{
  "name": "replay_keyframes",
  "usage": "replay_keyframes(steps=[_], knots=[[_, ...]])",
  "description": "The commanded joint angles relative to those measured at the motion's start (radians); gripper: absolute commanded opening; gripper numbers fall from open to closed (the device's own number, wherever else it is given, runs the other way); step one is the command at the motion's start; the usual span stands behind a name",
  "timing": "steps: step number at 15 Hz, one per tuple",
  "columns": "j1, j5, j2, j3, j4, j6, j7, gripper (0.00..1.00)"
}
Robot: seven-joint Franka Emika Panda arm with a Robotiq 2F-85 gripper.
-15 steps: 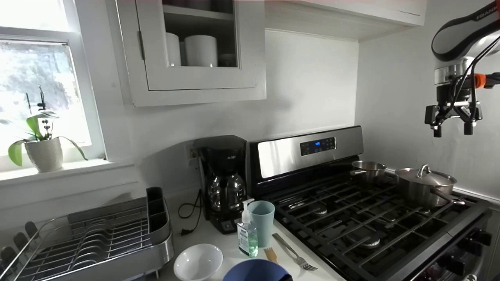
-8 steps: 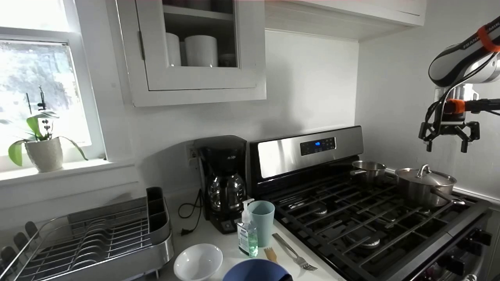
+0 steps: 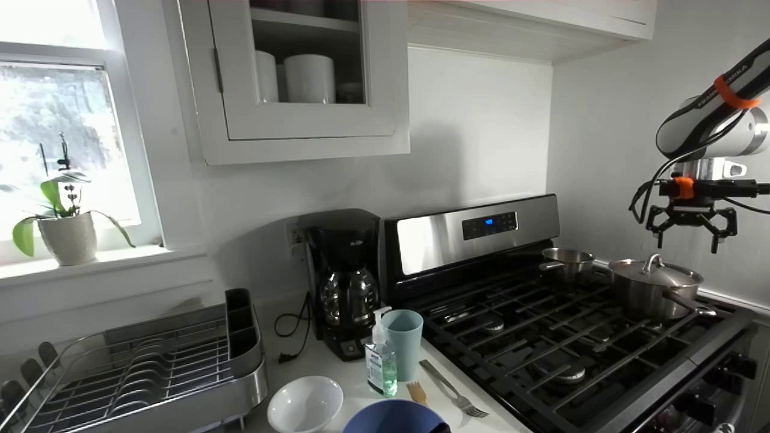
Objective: Take the lid off of the bowl
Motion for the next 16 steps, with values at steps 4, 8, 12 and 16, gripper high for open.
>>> replay_keyframes(steps=[4,8,12,16], knots=[[-0.002,0.006,0.017,0.005,0.001,0.042,0.032,1.0],[0.005,0.044,0.083,-0.005,0.014,0.121,0.062,1.0],[0.015,0.096,0.152,-0.013,0.034,0.19,0.093,1.0],[0.022,0.127,0.207,-0.021,0.062,0.232,0.116,1.0]])
